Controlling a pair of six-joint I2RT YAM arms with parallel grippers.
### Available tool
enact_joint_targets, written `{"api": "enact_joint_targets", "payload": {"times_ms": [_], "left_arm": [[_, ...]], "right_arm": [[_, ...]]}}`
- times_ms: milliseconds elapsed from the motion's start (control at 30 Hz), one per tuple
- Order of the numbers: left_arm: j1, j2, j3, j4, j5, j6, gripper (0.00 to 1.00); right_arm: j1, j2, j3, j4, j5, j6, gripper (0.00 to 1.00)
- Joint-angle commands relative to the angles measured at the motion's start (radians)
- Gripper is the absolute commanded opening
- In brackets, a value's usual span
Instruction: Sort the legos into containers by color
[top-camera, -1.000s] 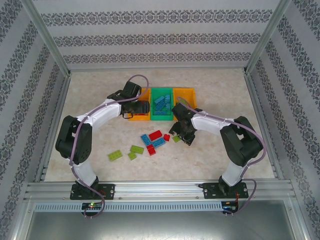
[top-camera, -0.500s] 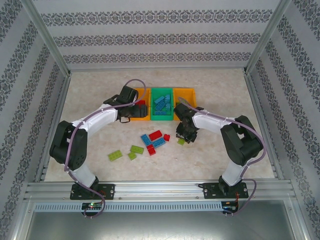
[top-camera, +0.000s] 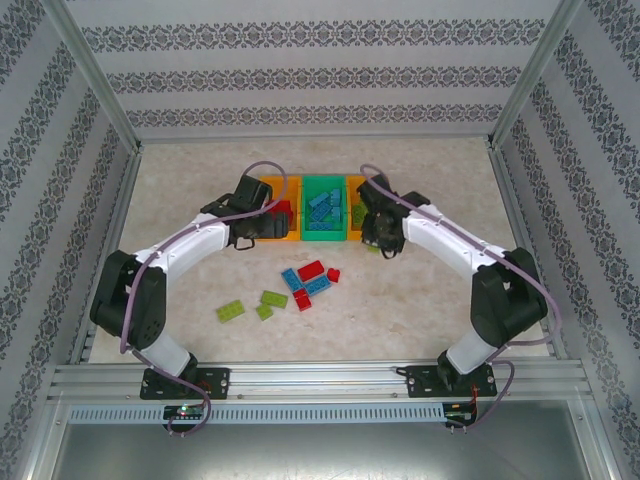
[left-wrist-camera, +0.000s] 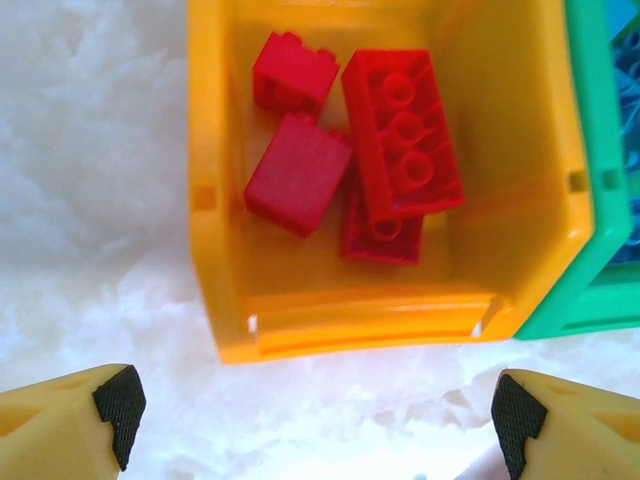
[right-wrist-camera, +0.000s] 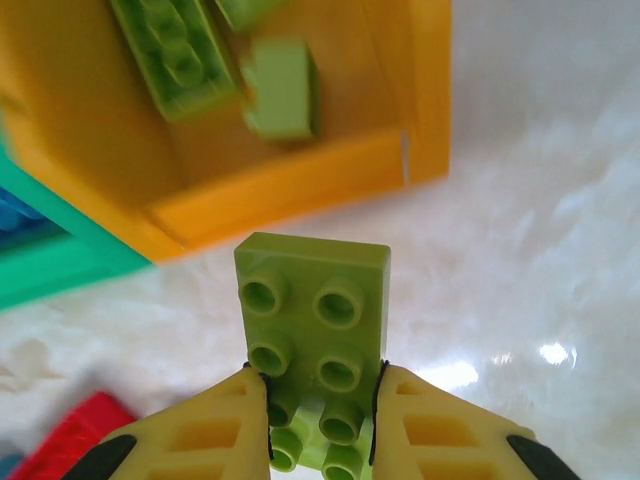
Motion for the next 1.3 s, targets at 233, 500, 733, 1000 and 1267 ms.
{"api": "enact_joint_targets", "payload": {"times_ms": [233, 500, 733, 1000, 1267], "left_arm": [[0.010, -0.097, -0.113, -0.090, -0.067, -0.099, 0.92], [0.010, -0.194, -0.167, -0.163, -0.127, -0.142, 0.94], [0.010, -0.198, -0.217, -0.299, -0.119, -0.241, 0.96], [0.009, -0.269, -0.329, -0.361, -0.056, -0.384, 1.00], [0.010, -0.344, -0.425, -0.361, 0.036, -0.512, 1.00]], "right_arm": [[-0.096, 0.258, 0.302, -0.024, 0.032, -0.222, 0.25], [-0.105, 0.300, 0.326, -0.004, 0.001, -0.209, 0.36], [-0.093, 0.181, 0.197, 0.057, 0.000, -0.237, 0.73], [-0.069, 0.046, 0.063, 0.123, 0.012, -0.258, 0.86], [-0.074, -0.002, -0.020, 0.164, 0.026, -0.278, 0.91]]}}
